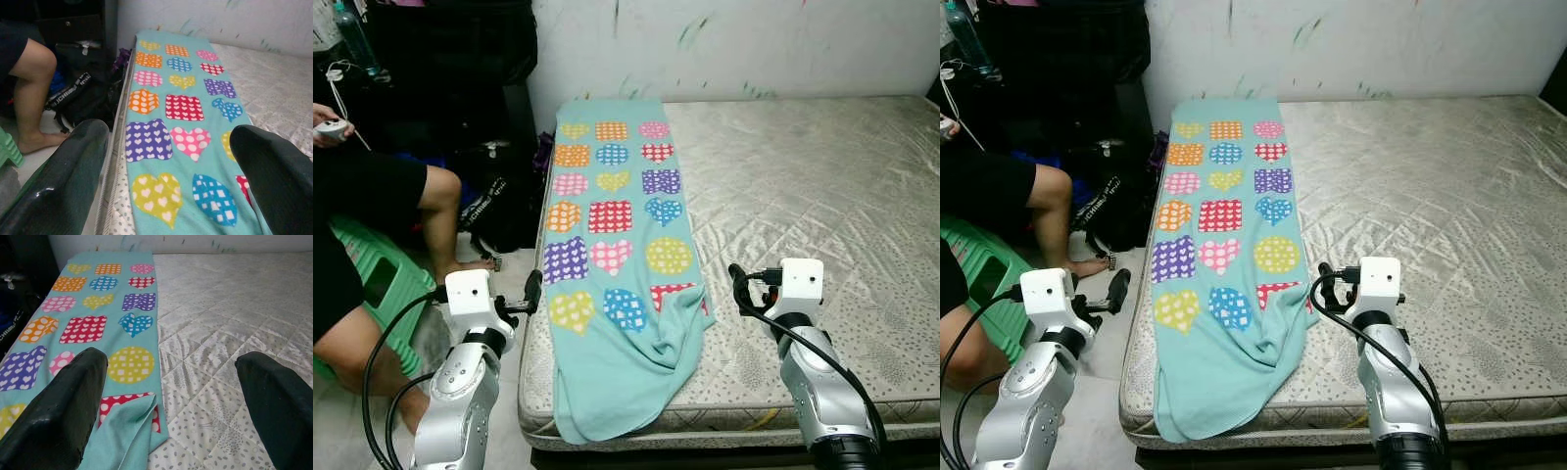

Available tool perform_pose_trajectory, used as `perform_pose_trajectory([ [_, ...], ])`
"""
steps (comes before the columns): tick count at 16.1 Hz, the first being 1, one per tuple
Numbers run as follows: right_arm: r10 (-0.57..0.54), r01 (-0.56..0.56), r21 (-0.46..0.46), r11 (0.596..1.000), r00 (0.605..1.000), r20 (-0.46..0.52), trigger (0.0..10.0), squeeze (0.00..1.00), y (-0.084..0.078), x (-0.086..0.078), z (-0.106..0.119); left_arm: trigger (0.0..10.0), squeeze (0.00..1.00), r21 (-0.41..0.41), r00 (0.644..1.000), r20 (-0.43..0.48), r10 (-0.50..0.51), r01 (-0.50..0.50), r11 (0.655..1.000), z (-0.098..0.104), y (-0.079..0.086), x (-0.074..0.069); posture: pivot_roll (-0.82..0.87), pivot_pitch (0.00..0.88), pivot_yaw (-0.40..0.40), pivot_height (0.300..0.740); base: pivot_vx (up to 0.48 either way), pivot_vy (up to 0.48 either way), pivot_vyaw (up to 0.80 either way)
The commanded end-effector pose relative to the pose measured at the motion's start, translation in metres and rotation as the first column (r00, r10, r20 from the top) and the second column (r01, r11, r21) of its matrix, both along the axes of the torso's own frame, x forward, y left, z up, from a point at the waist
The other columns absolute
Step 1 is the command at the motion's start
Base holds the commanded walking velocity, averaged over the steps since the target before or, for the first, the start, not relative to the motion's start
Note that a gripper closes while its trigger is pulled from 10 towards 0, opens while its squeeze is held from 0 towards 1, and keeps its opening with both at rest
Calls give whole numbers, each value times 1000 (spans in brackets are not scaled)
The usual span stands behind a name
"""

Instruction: Clean up the room

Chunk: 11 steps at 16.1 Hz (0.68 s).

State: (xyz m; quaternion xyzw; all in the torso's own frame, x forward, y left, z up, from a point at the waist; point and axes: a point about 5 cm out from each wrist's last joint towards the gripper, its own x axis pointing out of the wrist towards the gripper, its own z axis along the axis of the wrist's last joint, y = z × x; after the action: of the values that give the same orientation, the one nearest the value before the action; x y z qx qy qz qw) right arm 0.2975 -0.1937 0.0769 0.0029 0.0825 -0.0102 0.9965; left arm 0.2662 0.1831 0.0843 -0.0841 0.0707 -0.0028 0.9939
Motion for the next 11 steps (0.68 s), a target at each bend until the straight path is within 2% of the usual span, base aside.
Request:
perform_pose_trajectory([
  [1, 4, -4, 0, 1000, 1000, 21, 10000, 0, 2, 3, 6, 10000, 0, 12, 1000, 7, -6, 6, 1000, 3, -1, 1, -121, 0, 31, 740, 0, 0, 0],
  [3, 2, -2, -1, 1000, 1000, 21, 10000, 0, 2, 3, 7, 10000, 0, 12, 1000, 5, -6, 6, 1000, 3, -1, 1, -121, 0, 31, 740, 0, 0, 0],
  [11, 9, -9, -2, 1000, 1000, 22, 10000, 0, 3, 5, 7, 10000, 0, 10, 1000, 7, -2, 2, 1000, 3, -2, 3, -121, 0, 26, 740, 0, 287, 0],
])
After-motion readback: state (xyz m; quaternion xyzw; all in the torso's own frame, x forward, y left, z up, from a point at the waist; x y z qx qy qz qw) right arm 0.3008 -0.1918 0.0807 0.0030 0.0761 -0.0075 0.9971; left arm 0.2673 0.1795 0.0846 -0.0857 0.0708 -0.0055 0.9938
